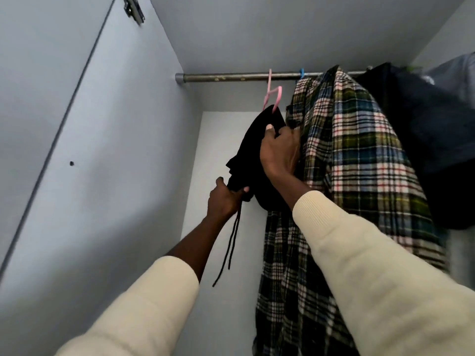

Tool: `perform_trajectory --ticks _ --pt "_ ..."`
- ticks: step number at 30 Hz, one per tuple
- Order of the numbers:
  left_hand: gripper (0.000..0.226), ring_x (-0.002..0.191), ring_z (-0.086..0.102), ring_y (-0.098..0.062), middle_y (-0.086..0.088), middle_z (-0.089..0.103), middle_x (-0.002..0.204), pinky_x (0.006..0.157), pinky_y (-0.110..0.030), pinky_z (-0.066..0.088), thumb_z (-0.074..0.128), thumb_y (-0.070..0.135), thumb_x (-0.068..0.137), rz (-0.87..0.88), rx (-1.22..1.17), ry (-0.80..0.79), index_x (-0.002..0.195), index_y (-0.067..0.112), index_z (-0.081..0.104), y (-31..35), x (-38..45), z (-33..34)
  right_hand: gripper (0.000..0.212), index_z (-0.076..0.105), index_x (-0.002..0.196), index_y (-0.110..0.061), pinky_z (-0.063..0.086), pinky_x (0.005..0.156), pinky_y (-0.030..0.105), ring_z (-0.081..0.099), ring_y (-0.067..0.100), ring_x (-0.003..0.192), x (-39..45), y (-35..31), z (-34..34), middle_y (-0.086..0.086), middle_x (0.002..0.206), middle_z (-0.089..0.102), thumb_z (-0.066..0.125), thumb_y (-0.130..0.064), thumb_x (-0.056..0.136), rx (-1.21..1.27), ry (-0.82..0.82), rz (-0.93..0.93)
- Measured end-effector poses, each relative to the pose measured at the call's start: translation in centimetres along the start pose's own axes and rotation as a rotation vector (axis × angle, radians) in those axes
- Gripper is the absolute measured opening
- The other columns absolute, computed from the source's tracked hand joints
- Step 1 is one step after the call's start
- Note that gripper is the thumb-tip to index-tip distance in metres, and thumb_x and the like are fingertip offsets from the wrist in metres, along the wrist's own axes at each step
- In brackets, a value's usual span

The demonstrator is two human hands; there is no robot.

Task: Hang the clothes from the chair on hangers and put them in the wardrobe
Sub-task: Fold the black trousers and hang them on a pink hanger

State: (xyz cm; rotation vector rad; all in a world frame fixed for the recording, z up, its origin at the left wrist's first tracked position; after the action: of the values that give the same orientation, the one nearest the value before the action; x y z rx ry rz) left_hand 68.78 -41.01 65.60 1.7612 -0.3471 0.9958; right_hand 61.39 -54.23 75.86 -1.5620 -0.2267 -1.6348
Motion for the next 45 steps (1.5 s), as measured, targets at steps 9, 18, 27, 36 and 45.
perform_trajectory --ticks 9,18,27,36,45 --pt "0.054 0.131 0.045 -0.034 -0.017 0.047 0.144 0.102 -0.039 0.038 0.056 0.027 0.097 -0.012 0.427 0.120 0.142 0.004 0.036 2.1 -11.3 -3.2 0.022 0.061 0.110 -0.003 0.048 0.087 0.038 0.056 0.024 0.099 -10.1 1.9 -5.9 0.009 0.116 0.056 0.050 -0.016 0.096 0.224 -0.120 -0.070" --pt "0.042 0.122 0.051 -0.036 -0.018 0.053 0.136 0.100 -0.044 0.040 0.050 0.019 0.098 -0.039 0.946 0.105 0.137 0.005 0.049 -4.1 -30.7 -10.9 0.024 0.063 0.105 0.000 0.048 0.078 0.045 0.058 0.039 0.091 -33.2 2.6 -9.9 0.019 0.105 0.061 0.052 0.000 0.083 0.069 -0.602 -0.163" --pt "0.038 0.117 0.053 -0.036 -0.016 0.057 0.128 0.096 -0.041 0.040 0.051 0.019 0.097 -0.667 1.054 -0.099 0.133 0.006 0.053 -12.5 -67.1 -21.7 0.014 0.059 0.076 -0.005 0.046 0.058 0.036 0.058 0.035 0.061 -67.0 -1.8 -23.9 0.015 0.074 0.059 0.051 -0.001 0.066 0.107 -1.226 -0.249" --pt "0.023 0.110 0.055 -0.034 -0.014 0.060 0.117 0.088 -0.039 0.042 0.050 0.015 0.091 -1.459 1.063 -0.205 0.113 0.007 0.056 -3.7 -104.7 -37.5 0.017 0.065 0.100 -0.004 0.046 0.076 0.032 0.063 0.034 0.099 -90.2 -15.8 -44.1 0.016 0.096 0.062 0.055 -0.006 0.086 0.183 -2.078 -0.397" --pt "0.028 0.119 0.048 -0.031 -0.011 0.053 0.123 0.096 -0.039 0.036 0.047 0.020 0.094 -1.783 1.077 0.017 0.119 0.009 0.052 6.1 -120.4 -52.0 0.020 0.059 0.101 -0.004 0.046 0.086 0.036 0.058 0.035 0.108 -101.2 -33.7 -55.3 0.015 0.113 0.062 0.044 -0.005 0.087 0.372 -2.386 -0.664"
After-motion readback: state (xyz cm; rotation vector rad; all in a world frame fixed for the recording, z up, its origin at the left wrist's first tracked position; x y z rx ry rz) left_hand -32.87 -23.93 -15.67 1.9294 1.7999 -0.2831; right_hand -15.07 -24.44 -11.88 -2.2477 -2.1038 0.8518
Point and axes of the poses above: each hand's wrist, its own x-axis towards the middle knuckle, its own z-axis out of the palm, y = z × x, the point moved 4 cm from there along x, towards the middle knuckle
